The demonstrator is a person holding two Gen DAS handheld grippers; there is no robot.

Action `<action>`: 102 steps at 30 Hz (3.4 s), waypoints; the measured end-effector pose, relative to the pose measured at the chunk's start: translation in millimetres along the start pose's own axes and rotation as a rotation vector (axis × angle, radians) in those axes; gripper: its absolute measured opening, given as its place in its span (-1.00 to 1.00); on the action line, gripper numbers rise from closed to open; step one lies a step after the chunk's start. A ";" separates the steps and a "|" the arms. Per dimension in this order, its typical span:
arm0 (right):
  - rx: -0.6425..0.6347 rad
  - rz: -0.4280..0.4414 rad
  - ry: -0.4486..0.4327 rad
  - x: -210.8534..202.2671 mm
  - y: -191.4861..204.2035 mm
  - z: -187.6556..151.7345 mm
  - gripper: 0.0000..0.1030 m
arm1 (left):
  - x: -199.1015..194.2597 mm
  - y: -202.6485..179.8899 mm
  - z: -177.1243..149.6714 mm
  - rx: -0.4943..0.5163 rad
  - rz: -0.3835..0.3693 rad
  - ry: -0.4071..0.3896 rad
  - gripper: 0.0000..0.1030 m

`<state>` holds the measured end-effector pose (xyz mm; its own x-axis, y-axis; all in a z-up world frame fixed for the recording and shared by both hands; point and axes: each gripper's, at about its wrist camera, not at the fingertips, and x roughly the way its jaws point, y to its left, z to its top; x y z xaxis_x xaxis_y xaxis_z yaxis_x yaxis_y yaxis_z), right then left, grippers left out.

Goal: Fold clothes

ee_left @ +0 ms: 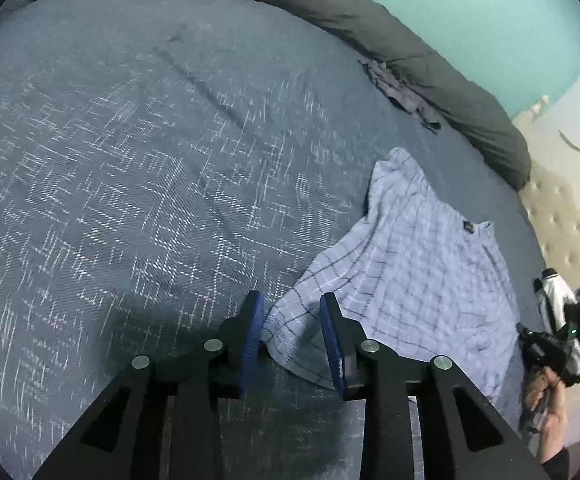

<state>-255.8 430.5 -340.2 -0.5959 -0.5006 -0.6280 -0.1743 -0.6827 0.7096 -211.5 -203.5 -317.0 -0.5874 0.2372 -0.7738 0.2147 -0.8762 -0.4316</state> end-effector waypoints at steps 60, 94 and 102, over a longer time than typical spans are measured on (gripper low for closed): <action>0.047 0.066 0.018 -4.5 -15.2 3.8 -0.95 | 72.8 -63.1 113.6 0.124 0.093 0.140 -0.98; 0.042 0.079 0.030 -0.2 -16.3 6.8 -0.95 | 122.1 -118.5 146.0 0.205 0.077 0.149 -0.86; 0.056 0.091 0.028 -3.2 -17.7 7.7 -0.95 | 81.1 -102.0 145.7 0.160 0.069 0.116 -0.61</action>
<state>-256.8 448.3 -348.2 -0.5892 -0.5741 -0.5686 -0.1649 -0.6034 0.7802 -394.7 -156.1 -268.2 -0.4800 0.2129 -0.8510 0.1190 -0.9453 -0.3036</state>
